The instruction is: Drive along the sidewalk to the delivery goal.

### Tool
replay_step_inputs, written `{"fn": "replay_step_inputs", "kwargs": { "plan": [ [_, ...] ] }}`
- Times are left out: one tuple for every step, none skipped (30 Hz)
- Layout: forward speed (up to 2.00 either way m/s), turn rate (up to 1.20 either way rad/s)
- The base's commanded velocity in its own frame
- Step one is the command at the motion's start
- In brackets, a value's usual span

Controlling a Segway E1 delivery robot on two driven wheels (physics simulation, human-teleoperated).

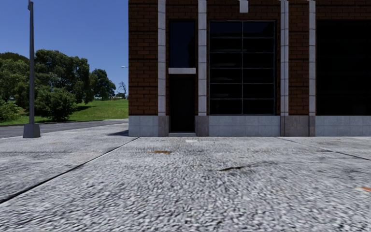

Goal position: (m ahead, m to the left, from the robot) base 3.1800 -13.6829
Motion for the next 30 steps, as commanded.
{"fn": "replay_step_inputs", "kwargs": {
  "plan": [
    [1.27, -0.01],
    [1.27, -0.01],
    [1.27, -0.01],
    [1.27, -0.01],
    [1.27, -0.01],
    [1.27, -0.02],
    [1.27, -0.12],
    [1.27, -0.24],
    [1.27, -0.29],
    [1.27, -0.29],
    [1.27, -0.31],
    [1.27, -0.31],
    [1.27, -0.35],
    [1.27, -0.4],
    [1.27, -0.42],
    [1.27, -0.43],
    [1.27, -0.43],
    [1.27, -0.43],
    [1.27, -0.43],
    [1.27, -0.43],
    [1.27, -0.43],
    [1.27, -0.43],
    [1.27, -0.43],
    [1.27, -0.43],
    [1.27, -0.44],
    [1.27, -0.44],
    [1.27, -0.44],
    [1.27, -0.44],
    [1.27, -0.44],
    [1.27, -0.44]
  ]
}}
